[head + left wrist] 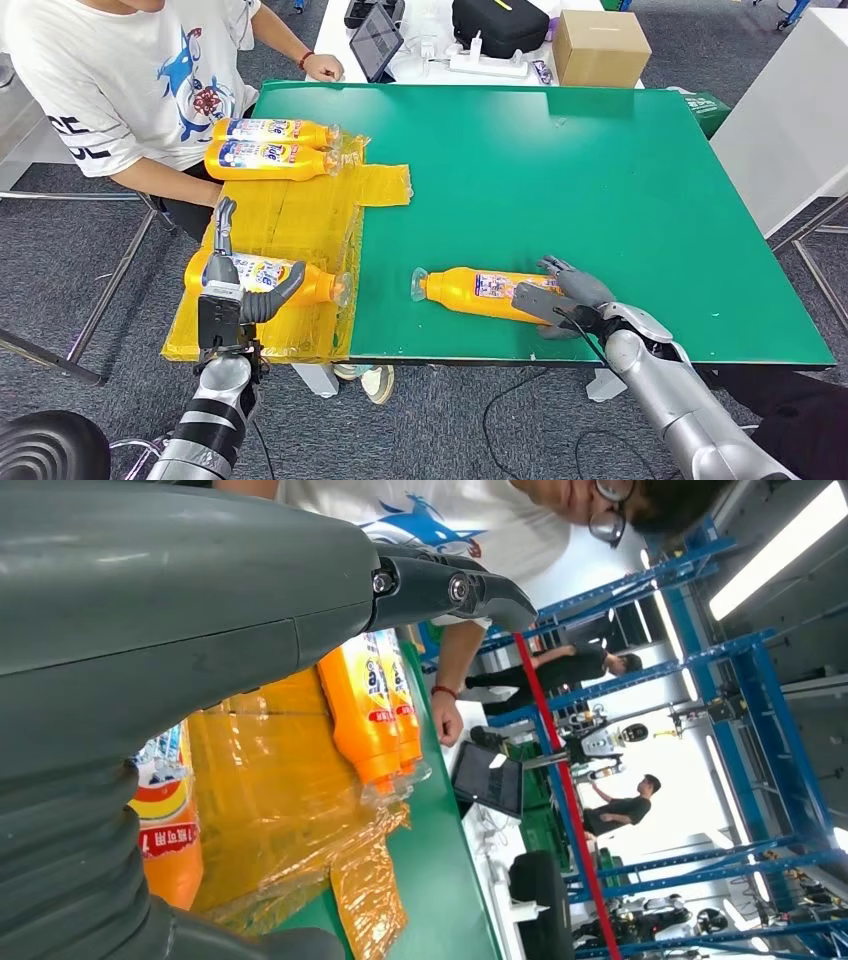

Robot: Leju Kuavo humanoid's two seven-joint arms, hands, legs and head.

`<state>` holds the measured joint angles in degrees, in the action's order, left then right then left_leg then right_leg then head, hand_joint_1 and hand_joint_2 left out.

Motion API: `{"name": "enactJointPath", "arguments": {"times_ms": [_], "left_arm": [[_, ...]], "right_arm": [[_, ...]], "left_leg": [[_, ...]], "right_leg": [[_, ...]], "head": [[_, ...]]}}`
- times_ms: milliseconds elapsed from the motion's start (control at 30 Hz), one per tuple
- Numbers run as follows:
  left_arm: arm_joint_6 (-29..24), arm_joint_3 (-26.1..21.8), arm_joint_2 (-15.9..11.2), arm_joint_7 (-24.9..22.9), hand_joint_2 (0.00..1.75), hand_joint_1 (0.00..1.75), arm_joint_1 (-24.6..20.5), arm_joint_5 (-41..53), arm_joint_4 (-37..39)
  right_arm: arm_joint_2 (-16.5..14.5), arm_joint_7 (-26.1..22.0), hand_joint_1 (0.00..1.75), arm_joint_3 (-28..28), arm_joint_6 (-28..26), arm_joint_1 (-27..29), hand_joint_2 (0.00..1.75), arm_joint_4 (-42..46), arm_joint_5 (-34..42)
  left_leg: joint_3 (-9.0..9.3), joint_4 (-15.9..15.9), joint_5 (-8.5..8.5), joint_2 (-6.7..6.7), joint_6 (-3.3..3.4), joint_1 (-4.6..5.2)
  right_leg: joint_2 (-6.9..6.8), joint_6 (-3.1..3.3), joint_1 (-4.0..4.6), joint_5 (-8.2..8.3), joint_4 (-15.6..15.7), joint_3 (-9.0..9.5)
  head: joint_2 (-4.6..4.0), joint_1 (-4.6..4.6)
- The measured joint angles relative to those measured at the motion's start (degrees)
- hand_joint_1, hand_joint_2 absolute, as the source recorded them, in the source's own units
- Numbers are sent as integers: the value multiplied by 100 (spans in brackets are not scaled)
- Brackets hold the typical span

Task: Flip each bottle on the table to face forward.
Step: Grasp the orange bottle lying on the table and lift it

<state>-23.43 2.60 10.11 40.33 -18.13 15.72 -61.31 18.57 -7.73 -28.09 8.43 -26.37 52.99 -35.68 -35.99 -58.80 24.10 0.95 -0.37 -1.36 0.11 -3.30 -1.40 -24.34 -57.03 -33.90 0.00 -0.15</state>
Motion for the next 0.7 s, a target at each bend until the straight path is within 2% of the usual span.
{"name": "enactJointPath", "arguments": {"times_ms": [167,200,233,333,367,433,500,700], "left_arm": [[72,1,1,0,175,0,-39,-53,104],[81,1,2,0,175,0,-50,-68,128],[86,2,4,0,175,0,-64,-84,154],[97,6,20,0,175,0,-101,-128,221],[93,9,25,0,175,0,-108,-134,239],[83,20,34,0,175,0,-116,-138,271],[75,34,42,0,175,0,-118,-139,296],[91,67,63,0,175,0,-118,-131,338]], "right_arm": [[170,34,2,-135,366,-89,175,-41,114],[222,37,11,-187,496,-134,175,-44,137],[282,40,27,-249,634,-185,175,-49,164],[412,53,118,-431,868,-314,175,-81,237],[431,60,143,-479,856,-332,175,-93,261],[434,82,167,-548,675,-335,175,-113,311],[400,100,175,-579,354,-291,175,-124,335],[147,69,175,-505,-550,-13,175,-130,316]], "left_leg": [[2,0,0,-5,0,-1],[2,0,0,-5,0,-1],[1,0,0,-5,0,0],[1,-1,-1,2,0,0],[0,-1,-1,3,1,0],[0,-1,-1,1,0,0],[1,-1,1,-4,0,0],[2,0,2,-7,-2,-1]], "right_leg": [[4,0,2,0,0,0],[5,0,1,0,0,0],[5,0,1,0,0,1],[2,0,0,1,0,4],[2,0,0,1,0,5],[3,-1,0,1,0,4],[6,-2,0,1,0,3],[9,-1,2,2,0,-1]], "head": [[0,1],[0,0],[0,0],[0,1],[0,1],[0,0],[0,0],[0,0]]}}
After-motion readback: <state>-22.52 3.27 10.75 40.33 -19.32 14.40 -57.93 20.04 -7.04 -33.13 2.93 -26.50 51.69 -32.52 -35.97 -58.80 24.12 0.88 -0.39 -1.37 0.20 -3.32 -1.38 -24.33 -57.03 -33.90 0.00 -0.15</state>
